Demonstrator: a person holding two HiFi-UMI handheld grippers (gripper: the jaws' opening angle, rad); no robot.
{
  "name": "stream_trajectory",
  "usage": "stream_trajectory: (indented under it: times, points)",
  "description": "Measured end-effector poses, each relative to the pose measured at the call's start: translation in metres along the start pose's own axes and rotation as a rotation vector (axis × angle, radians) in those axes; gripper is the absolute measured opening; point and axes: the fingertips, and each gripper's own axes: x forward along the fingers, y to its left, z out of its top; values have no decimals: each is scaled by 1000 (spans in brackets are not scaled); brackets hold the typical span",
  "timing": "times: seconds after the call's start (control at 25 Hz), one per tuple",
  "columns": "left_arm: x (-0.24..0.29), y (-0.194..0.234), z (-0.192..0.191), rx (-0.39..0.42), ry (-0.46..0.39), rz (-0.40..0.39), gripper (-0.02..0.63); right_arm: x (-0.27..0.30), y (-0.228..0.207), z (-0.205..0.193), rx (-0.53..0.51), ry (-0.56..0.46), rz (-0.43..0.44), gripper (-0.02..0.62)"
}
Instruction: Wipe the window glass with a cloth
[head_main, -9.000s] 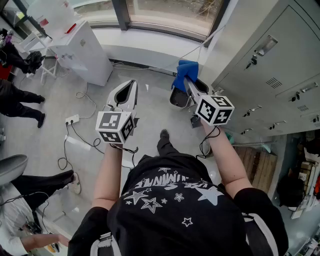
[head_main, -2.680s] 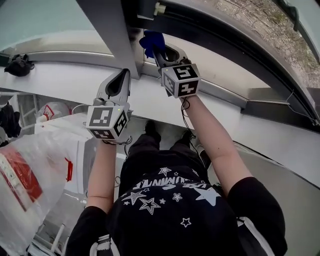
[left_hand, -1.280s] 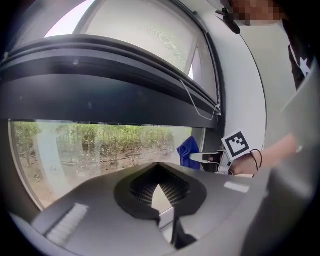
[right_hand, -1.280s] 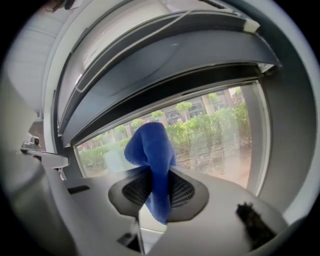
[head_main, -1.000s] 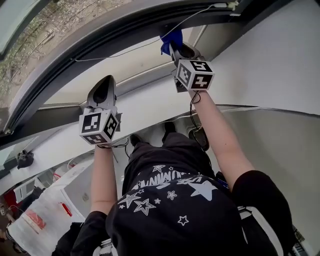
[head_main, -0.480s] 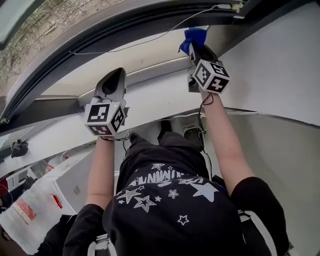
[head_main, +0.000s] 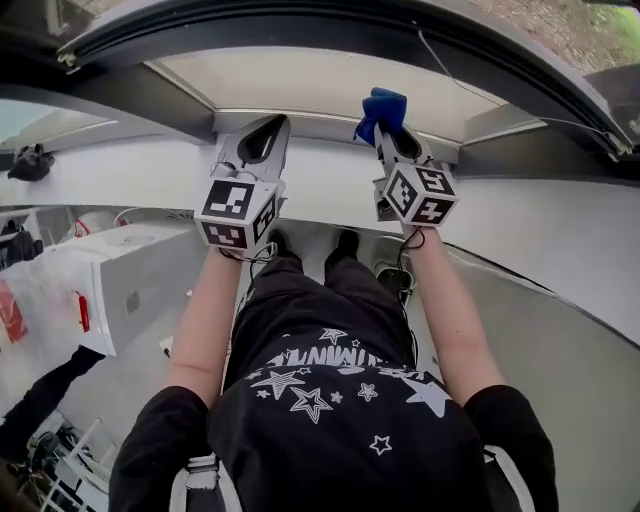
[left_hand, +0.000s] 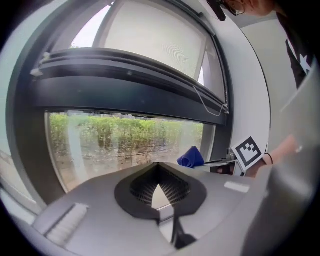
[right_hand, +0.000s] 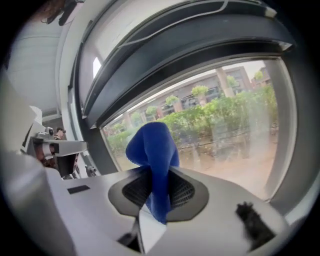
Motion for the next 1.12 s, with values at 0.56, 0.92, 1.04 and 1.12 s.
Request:
stream_trajectory:
  times: [0.56, 0.92, 1.04, 1.12]
  points:
    - [-144, 218, -94, -144, -4, 273, 9, 185, 262, -61, -176, 109, 318, 74]
    - [-134, 248, -124, -155, -7, 227, 9, 259, 302, -85, -194, 82, 298, 74]
    - [-131, 246, -133, -155, 4, 199, 9, 264, 289, -88, -161, 76, 242, 74]
    - [-125, 242, -140, -154, 19, 178, 9, 262, 273, -90, -135, 74, 205, 74]
